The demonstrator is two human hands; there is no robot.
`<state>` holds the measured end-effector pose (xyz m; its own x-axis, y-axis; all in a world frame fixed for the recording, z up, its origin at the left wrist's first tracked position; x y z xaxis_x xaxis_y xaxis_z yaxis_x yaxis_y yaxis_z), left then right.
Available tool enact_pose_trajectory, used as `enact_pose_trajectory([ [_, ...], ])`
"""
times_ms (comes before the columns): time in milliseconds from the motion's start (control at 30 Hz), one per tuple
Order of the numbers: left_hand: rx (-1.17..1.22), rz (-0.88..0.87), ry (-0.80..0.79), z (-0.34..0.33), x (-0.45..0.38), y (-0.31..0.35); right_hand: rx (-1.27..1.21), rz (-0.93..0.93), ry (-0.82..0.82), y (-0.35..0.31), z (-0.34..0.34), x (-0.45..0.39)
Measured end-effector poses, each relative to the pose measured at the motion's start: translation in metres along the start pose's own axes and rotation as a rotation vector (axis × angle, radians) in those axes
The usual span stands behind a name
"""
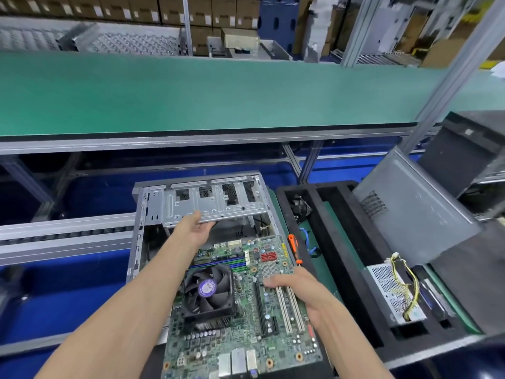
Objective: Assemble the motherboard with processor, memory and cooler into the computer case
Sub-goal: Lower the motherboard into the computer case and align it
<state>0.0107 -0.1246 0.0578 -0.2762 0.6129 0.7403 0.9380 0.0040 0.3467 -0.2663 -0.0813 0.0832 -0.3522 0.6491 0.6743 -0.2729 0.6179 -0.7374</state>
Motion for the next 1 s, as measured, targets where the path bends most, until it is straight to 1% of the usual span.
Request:
enact_pose_trajectory([
  [67,-0.094,0.021,-0.009,0.002,0.005,0.003,-0.008,0.001,0.001,0.0,-0.001,0.0],
  [100,-0.189,0.039,-0.029,0.002,0.009,0.005,-0.011,0.005,0.002,-0.001,-0.001,0.001],
  [200,-0.583,0.097,-0.139,0.006,0.024,0.012,-0.016,0.011,-0.004,-0.001,-0.002,0.003],
  [267,-0.787,0.077,-0.204,0.008,0.033,0.021,-0.023,0.018,-0.001,-0.003,-0.002,0.005],
  [333,-0.976,-0.028,-0.221,0.01,0.04,0.034,-0.032,0.027,0.003,-0.005,-0.002,0.007],
  [433,-1.305,-0.286,-0.203,0.015,0.051,0.052,-0.038,0.041,0.019,-0.008,-0.003,0.007],
  [500,-1.415,-0.398,-0.151,0.024,0.057,0.057,-0.028,0.053,0.021,-0.011,-0.004,0.006],
  [533,-1.417,-0.404,-0.121,0.031,0.057,0.056,-0.018,0.06,0.019,-0.014,-0.004,0.006],
  [600,-1.33,-0.322,-0.061,0.044,0.061,0.049,-0.009,0.071,0.011,-0.02,-0.006,0.004],
  [667,-1.196,-0.229,-0.013,0.055,0.068,0.042,-0.008,0.083,0.008,-0.026,-0.008,0.0],
  [700,-1.091,-0.186,-0.01,0.06,0.071,0.04,-0.007,0.083,0.001,-0.03,-0.008,-0.002],
  [733,-0.976,-0.142,-0.041,0.064,0.074,0.038,-0.002,0.084,-0.007,-0.033,-0.009,-0.004],
  [767,-0.878,-0.104,-0.106,0.068,0.077,0.037,0.002,0.085,-0.011,-0.034,-0.01,-0.007],
  [800,-0.831,-0.079,-0.183,0.07,0.079,0.035,0.006,0.084,-0.017,-0.036,-0.012,-0.009],
  [833,-0.832,-0.07,-0.243,0.072,0.083,0.034,0.006,0.079,-0.02,-0.037,-0.014,-0.011],
  [867,-0.853,-0.073,-0.262,0.075,0.087,0.033,0.009,0.084,-0.02,-0.038,-0.016,-0.013],
  [933,-0.894,-0.093,-0.209,0.079,0.091,0.033,0.016,0.098,-0.023,-0.04,-0.022,-0.015],
  [1000,-0.917,-0.115,-0.214,0.083,0.093,0.034,0.014,0.086,-0.06,-0.043,-0.029,-0.017],
])
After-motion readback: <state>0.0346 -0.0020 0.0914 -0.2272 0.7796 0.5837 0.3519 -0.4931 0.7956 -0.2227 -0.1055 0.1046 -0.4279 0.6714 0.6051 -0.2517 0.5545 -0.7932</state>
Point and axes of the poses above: each hand's wrist, its own x-axis away from the middle knuckle, its own z-axis out of the back of the hand, y = z × x, the point moved 2 cm from there along -x, towards the middle knuckle, and after that the axes turned 1 degree about -y, right-handed, at the moved point
